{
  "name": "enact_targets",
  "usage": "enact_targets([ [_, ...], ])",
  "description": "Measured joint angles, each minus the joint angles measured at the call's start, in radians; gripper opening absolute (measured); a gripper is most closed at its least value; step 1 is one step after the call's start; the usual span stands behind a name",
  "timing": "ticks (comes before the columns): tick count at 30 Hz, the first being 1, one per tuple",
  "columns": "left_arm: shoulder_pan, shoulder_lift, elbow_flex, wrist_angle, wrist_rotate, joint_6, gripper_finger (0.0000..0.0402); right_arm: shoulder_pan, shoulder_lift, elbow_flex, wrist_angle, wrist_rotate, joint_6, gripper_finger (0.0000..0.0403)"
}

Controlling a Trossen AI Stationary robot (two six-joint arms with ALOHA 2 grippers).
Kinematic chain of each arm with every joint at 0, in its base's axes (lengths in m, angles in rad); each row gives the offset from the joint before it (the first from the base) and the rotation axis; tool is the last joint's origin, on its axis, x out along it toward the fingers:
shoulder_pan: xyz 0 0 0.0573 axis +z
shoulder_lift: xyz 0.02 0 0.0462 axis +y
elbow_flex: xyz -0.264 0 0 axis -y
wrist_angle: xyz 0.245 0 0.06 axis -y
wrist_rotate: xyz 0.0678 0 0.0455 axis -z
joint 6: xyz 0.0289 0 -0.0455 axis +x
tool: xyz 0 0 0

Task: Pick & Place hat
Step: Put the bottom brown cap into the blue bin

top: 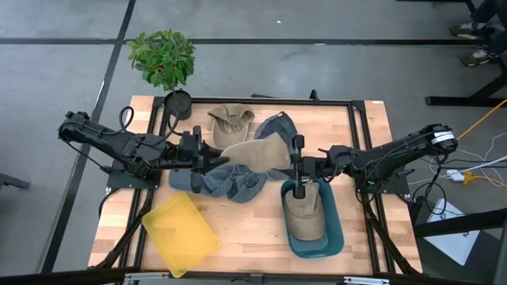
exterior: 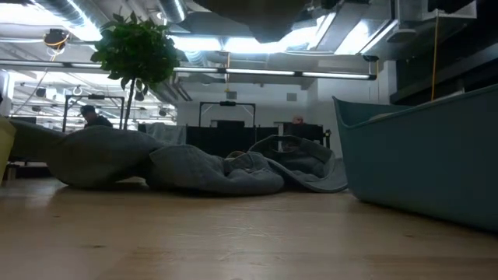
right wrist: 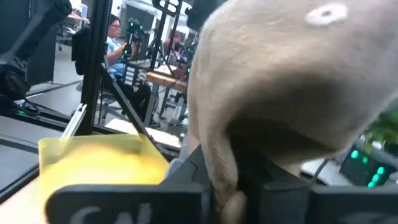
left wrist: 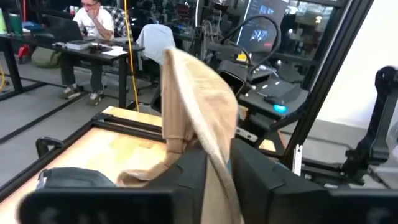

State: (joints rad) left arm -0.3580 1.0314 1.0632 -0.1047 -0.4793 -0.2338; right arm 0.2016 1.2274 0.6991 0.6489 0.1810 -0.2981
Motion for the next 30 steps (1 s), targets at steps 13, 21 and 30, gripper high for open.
enact_targets([
  [13, 0.0, -0.005, 0.0, -0.049, -0.034, 0.214, 0.0201, 0.0, -0.102, 0.0, -0.352, 0.0, 0.497, 0.0013],
  [21, 0.0, 0.051, 0.0, -0.049, -0.034, 0.301, 0.0225, -0.027, -0.105, 0.0, -0.376, 0.032, 0.617, 0.0028],
  [30, 0.0, 0.22, 0.0, 0.02, -0.156, 0.416, 0.0226, -0.122, -0.105, 0.0, -0.363, 0.035, 0.684, 0.0015],
])
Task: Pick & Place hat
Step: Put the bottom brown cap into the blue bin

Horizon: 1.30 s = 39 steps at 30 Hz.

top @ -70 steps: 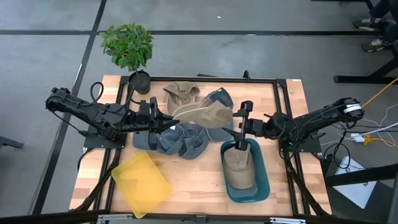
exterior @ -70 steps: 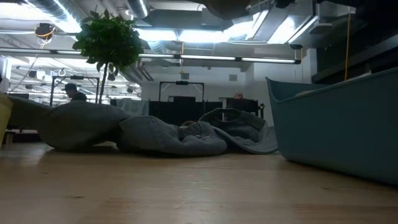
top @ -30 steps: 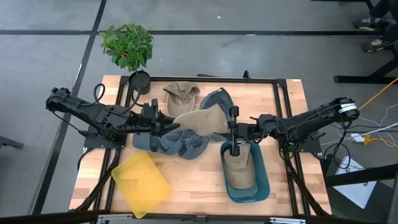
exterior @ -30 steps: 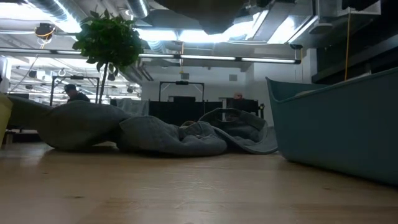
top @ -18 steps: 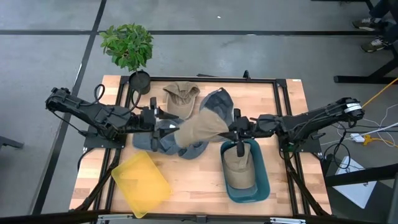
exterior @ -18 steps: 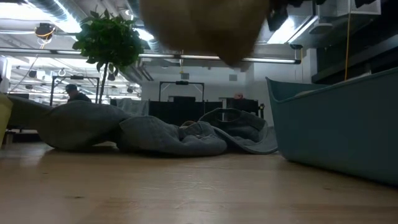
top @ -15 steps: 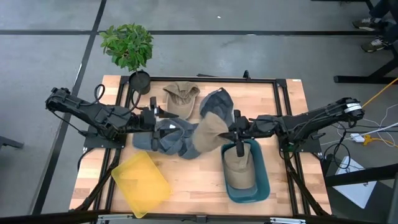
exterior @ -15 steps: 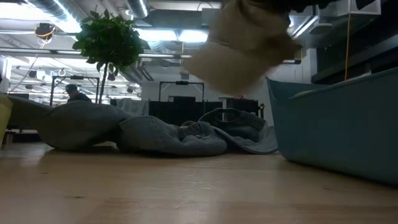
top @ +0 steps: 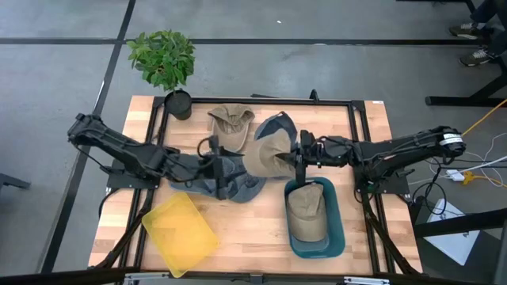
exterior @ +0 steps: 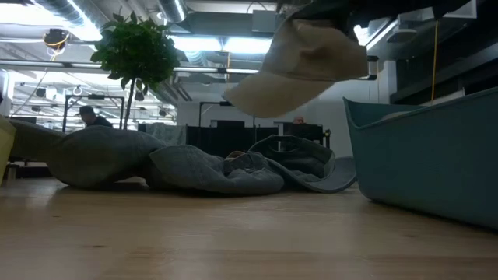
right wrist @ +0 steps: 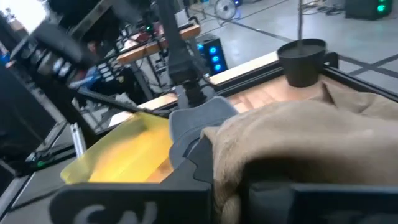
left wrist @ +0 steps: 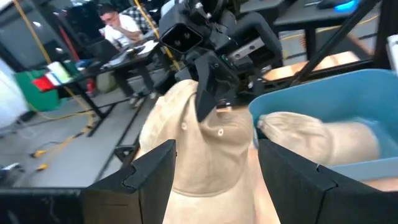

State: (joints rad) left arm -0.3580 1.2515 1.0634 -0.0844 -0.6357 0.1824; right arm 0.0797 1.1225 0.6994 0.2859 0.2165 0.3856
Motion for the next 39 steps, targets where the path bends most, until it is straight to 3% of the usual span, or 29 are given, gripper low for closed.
enact_targets([
  [5, 0.003, 0.074, 0.0, 0.112, -0.053, 0.025, 0.0226, -0.023, 0.0, 0.0, 0.006, 0.0, 0.008, 0.0033],
  [11, 0.049, 0.138, 0.0, 0.177, -0.06, 0.025, 0.0226, -0.025, 0.0, 0.0, 0.061, -0.036, -0.005, 0.0012],
  [20, 0.135, 0.228, 0.0, 0.278, 0.081, 0.03, 0.0226, -0.025, 0.001, 0.0, 0.076, -0.055, -0.026, 0.0036],
  [26, 0.177, 0.278, 0.0, 0.342, 0.114, 0.049, 0.0226, -0.024, 0.001, 0.0, 0.086, -0.084, -0.053, 0.0012],
  [29, 0.198, 0.296, 0.0, 0.39, 0.122, 0.049, 0.0226, -0.024, 0.001, 0.0, 0.098, -0.089, -0.054, 0.0014],
  [34, 0.225, 0.307, 0.0, 0.429, 0.221, 0.048, 0.0226, -0.023, 0.001, 0.0, 0.099, -0.091, -0.053, 0.004],
  [39, 0.242, 0.307, 0.0, 0.426, 0.25, 0.021, 0.0224, -0.023, 0.002, 0.0, 0.111, -0.115, -0.054, 0.0023],
])
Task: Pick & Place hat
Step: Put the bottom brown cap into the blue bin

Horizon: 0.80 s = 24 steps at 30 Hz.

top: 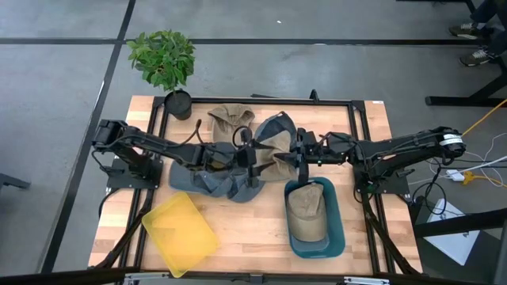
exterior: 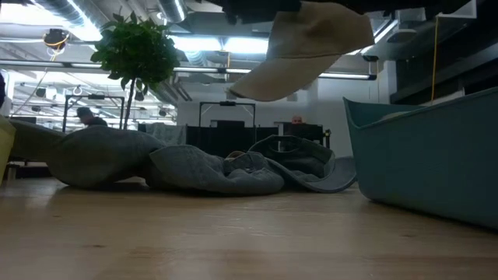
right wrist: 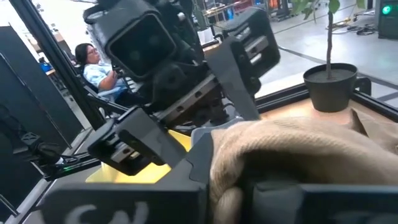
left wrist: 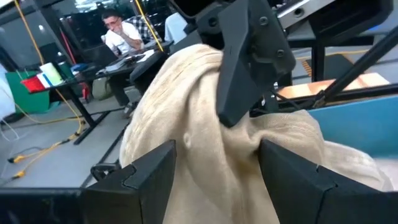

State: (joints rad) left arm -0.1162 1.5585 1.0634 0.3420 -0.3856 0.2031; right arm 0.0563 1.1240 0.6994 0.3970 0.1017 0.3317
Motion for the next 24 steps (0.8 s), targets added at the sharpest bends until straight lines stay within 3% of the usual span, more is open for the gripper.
enact_targets([
  [6, 0.015, 0.0, 0.0, -0.009, 0.047, -0.047, 0.017, 0.0, 0.0, 0.0, 0.006, -0.019, 0.001, 0.0017],
  [14, 0.015, 0.0, 0.0, -0.012, 0.047, -0.036, 0.0021, 0.0, 0.0, 0.0, 0.006, -0.027, 0.002, 0.006],
  [18, 0.014, -0.005, 0.0, -0.031, 0.007, -0.058, 0.0008, 0.0, 0.0, 0.0, 0.0, -0.027, -0.027, 0.0063],
  [24, -0.008, -0.047, 0.002, -0.148, -0.188, -0.115, 0.0004, -0.002, -0.022, 0.0, -0.046, 0.009, -0.108, 0.0064],
])
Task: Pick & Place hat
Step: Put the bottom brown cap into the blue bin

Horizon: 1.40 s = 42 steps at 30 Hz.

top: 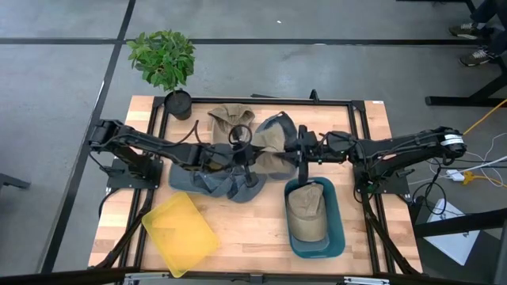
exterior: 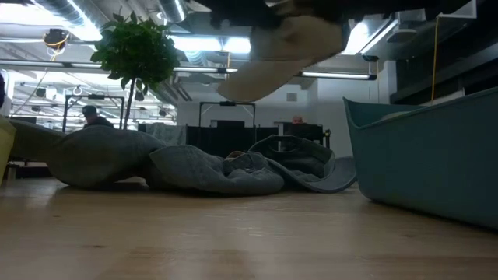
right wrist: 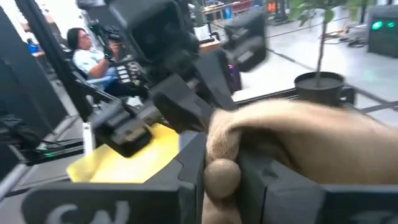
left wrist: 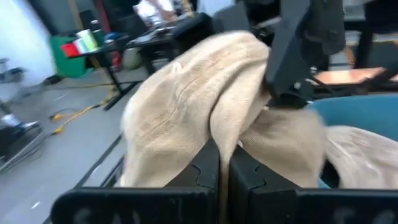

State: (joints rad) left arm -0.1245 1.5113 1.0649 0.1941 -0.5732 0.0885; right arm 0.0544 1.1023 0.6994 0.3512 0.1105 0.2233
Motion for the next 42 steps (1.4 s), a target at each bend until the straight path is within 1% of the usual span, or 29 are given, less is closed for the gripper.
enact_targets([
  [3, -0.003, -0.02, 0.001, -0.012, -0.062, -0.02, 0.0004, 0.0, -0.003, 0.0, 0.001, 0.044, -0.026, 0.0065],
  [9, 0.014, -0.035, 0.0, -0.005, -0.073, -0.023, 0.0004, 0.0, 0.003, 0.002, -0.009, 0.082, -0.022, 0.0065],
  [12, 0.02, -0.036, 0.0, -0.037, -0.041, -0.031, 0.0004, 0.0, -0.01, 0.003, -0.041, 0.081, -0.027, 0.0065],
  [18, 0.021, -0.041, 0.001, -0.089, 0.093, -0.086, 0.0003, 0.002, -0.036, 0.0, -0.058, 0.039, -0.067, 0.007],
  [21, 0.023, -0.044, -0.004, -0.112, 0.134, -0.089, 0.0003, 0.003, -0.042, -0.001, -0.068, 0.017, -0.061, 0.0097],
  [27, 0.023, -0.044, -0.005, -0.145, 0.157, -0.103, 0.0003, 0.003, -0.042, -0.001, -0.095, 0.021, -0.038, 0.0191],
  [29, 0.022, -0.043, -0.005, -0.143, 0.112, -0.127, 0.0003, 0.003, -0.042, -0.001, -0.095, 0.022, -0.047, 0.0219],
  [33, 0.023, -0.07, -0.004, -0.136, -0.051, -0.174, 0.0003, 0.003, -0.041, -0.001, -0.103, 0.029, -0.043, 0.0254],
  [37, 0.023, -0.106, -0.004, -0.108, -0.157, -0.179, 0.0003, 0.011, -0.04, -0.001, -0.111, 0.114, -0.044, 0.026],
  [40, 0.033, -0.123, -0.003, -0.051, -0.196, -0.151, 0.0003, 0.026, -0.04, -0.001, -0.106, 0.209, -0.054, 0.0255],
  [42, 0.048, -0.125, -0.003, 0.001, -0.206, -0.146, 0.0003, 0.04, -0.039, -0.001, -0.081, 0.251, -0.078, 0.025],
])
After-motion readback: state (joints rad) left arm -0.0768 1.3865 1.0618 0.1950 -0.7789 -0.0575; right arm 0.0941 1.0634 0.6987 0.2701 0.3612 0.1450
